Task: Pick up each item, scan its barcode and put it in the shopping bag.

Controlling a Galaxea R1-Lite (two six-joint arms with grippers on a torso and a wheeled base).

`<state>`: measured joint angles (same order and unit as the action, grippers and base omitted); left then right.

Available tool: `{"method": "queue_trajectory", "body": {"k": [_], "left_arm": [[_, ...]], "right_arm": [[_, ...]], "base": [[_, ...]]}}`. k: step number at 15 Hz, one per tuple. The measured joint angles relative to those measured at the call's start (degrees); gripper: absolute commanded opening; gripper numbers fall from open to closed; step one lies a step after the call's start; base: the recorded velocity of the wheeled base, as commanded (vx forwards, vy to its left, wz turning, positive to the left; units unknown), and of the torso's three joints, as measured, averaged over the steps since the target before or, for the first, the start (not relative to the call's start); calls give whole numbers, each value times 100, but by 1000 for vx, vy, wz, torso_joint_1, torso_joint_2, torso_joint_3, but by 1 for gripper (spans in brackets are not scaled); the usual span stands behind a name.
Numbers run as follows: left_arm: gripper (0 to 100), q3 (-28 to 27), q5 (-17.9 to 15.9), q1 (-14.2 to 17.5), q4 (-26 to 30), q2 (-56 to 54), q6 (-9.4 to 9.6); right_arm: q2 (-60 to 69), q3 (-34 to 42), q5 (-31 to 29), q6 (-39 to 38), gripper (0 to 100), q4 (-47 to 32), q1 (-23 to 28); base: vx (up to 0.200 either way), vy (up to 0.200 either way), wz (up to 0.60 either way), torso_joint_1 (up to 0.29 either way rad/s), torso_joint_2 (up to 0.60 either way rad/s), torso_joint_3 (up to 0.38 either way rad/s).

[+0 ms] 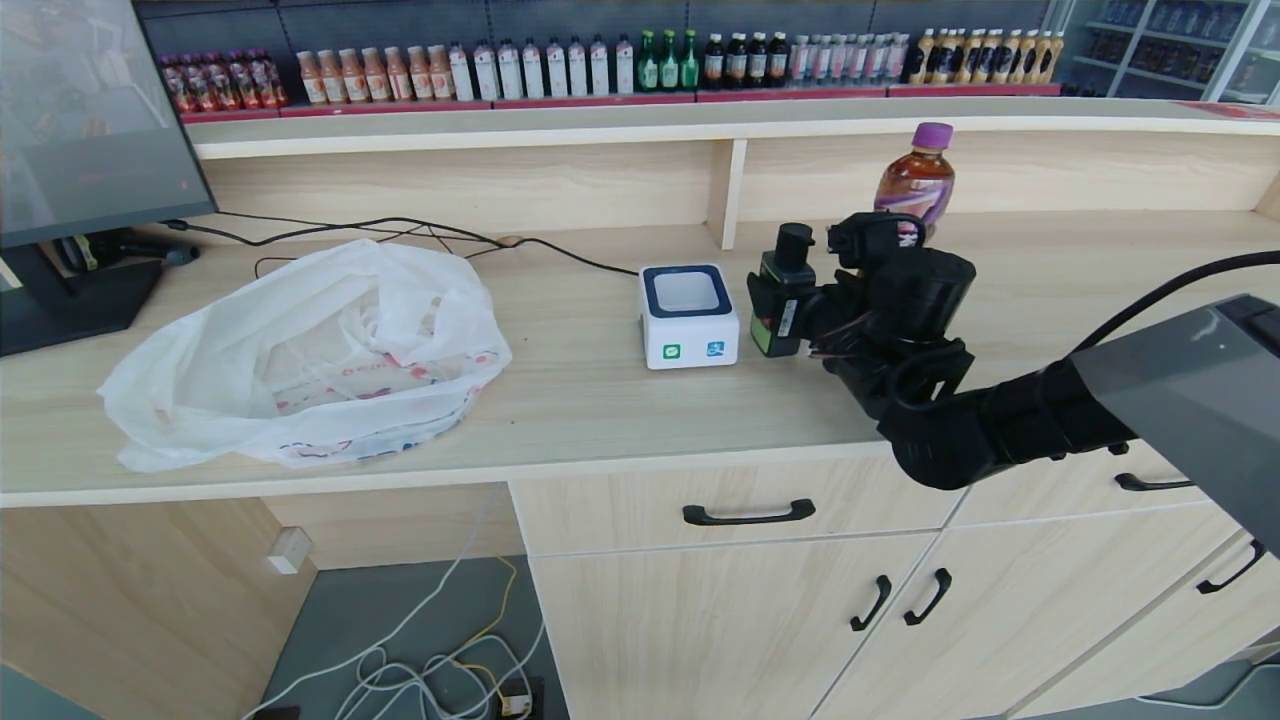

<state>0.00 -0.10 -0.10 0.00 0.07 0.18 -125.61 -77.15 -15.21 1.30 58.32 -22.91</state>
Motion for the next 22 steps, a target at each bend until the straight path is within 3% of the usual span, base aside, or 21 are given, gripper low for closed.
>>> {"method": "queue_trajectory", "body": {"k": [1, 2, 22], "left_arm": [[100, 0, 0, 0, 0, 0, -2], [100, 0, 0, 0, 0, 0, 0], [100, 0, 0, 0, 0, 0, 0]], "right_arm": [[-11, 1, 0, 0, 100, 1, -5], [-22, 1, 0, 0, 0, 1, -7], [-51, 345, -71, -20, 0, 395, -101]], "base": [[0, 0, 0, 0, 0, 0], [0, 0, 0, 0, 0, 0], [0, 0, 0, 0, 0, 0]]}}
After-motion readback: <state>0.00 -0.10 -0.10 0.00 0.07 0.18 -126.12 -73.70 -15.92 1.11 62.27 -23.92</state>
